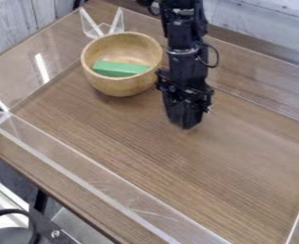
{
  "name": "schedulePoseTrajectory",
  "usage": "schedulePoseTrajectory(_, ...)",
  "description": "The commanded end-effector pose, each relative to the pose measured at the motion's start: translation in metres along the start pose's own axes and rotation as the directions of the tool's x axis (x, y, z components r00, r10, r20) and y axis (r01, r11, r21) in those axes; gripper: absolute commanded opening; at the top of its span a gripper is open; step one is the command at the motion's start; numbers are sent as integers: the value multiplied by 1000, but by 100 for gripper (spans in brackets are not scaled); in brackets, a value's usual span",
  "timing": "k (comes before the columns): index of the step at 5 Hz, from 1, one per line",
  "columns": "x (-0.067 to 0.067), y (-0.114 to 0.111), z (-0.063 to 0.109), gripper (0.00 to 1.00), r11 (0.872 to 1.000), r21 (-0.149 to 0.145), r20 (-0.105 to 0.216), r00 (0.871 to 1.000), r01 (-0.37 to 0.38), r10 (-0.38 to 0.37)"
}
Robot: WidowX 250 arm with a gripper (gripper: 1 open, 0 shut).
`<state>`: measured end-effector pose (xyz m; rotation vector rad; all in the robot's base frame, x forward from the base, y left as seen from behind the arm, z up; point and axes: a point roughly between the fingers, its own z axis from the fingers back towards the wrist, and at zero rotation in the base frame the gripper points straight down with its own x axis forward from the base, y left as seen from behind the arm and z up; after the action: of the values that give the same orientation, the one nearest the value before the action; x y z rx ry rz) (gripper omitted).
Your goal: Remove the green block from inside the brown bowl and put it on the table
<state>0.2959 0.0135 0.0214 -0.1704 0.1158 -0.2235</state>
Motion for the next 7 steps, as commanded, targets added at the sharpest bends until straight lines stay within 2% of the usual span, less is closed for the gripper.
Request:
schedulePoseTrajectory(1, -4, 2, 5, 0, 1000, 5, 16, 1000, 9, -9)
schedulePoseTrajectory(2, -10, 3, 4, 0, 1000, -5, -2, 1000, 16, -16)
schedulePoseTrajectory(4, -4, 6, 3, 0, 999, -27, -2, 1000, 27, -27)
schedulePoseTrajectory(7, -9, -7, 0, 0, 997, -36, -32, 997, 72, -73)
